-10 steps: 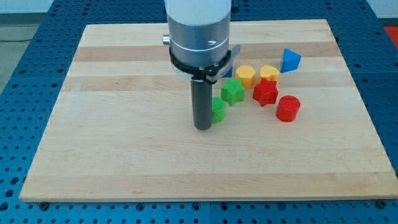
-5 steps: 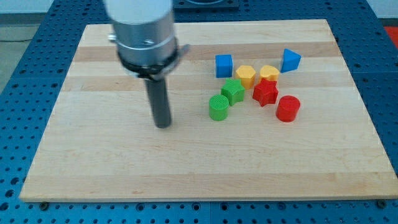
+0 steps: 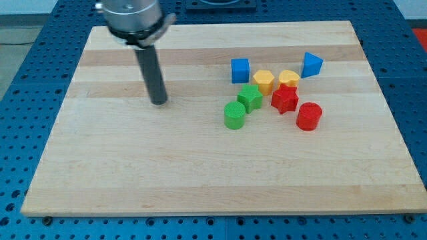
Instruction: Slightly move the green star down to the yellow hexagon
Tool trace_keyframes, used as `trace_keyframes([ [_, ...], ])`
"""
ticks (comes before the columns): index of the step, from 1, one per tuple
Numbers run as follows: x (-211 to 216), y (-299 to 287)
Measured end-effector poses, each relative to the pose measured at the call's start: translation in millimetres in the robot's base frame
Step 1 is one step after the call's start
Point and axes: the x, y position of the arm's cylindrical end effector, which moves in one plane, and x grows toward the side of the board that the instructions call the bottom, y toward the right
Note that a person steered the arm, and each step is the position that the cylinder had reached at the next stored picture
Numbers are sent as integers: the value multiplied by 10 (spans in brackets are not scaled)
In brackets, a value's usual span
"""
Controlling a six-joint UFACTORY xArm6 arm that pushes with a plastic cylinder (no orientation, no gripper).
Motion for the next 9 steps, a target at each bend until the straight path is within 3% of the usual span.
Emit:
trace_keyframes([
  [3,7,1082],
  [9,198,1260],
])
